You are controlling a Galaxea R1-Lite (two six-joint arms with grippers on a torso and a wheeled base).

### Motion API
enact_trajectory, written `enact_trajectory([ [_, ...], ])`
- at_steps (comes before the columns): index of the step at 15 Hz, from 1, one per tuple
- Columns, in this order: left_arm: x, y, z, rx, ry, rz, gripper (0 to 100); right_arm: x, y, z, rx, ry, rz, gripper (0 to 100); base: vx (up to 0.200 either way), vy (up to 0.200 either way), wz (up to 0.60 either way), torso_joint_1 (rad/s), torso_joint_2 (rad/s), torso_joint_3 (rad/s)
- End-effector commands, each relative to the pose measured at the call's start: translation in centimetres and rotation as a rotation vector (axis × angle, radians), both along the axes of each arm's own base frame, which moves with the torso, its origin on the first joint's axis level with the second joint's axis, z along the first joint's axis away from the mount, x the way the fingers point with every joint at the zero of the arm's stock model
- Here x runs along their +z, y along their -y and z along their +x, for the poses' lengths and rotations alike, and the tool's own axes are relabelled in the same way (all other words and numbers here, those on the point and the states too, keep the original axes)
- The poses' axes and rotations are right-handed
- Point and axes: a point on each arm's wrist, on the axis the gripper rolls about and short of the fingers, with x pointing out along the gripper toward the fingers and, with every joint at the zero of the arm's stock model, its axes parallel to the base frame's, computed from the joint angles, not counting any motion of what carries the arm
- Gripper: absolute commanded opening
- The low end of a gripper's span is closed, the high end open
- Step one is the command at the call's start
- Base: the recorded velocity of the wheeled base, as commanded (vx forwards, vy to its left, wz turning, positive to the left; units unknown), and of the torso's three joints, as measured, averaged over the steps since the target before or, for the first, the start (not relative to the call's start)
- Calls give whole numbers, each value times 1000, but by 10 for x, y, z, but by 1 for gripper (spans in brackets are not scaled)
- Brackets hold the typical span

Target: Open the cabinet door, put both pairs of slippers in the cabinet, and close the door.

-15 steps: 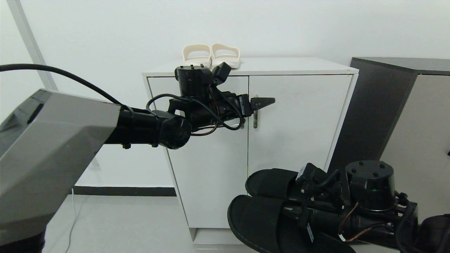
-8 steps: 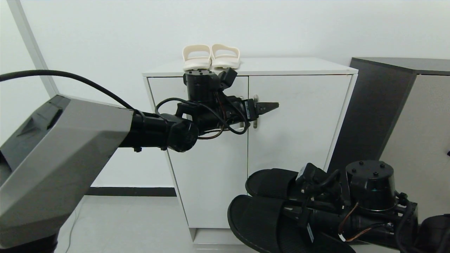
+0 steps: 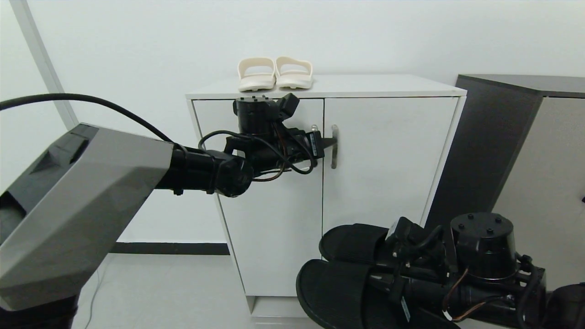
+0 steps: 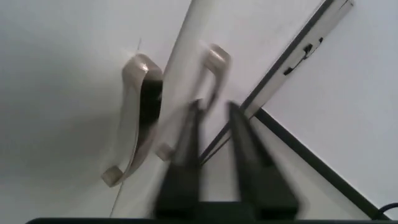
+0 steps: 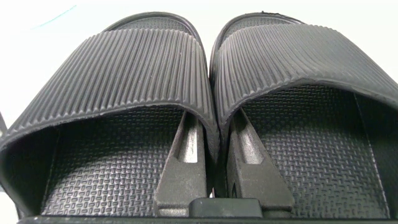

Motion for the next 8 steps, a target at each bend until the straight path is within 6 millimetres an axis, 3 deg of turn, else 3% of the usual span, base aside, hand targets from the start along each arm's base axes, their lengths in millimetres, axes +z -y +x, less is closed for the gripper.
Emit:
enact_trajectory([
  [1,4,-1,-5,-9,1,-2,0,1,1,-4,9,2,2,0,0,0,0,0,0,0],
  [4,4,-7,-18,-10,-11,8,0,4,1,-13,66,-1,19,0,0,0,0,0,0,0],
  [8,3,-10,-51,-40,4,1,0,5,-1,-25,117,-4,20,0,0,0,0,0,0,0],
])
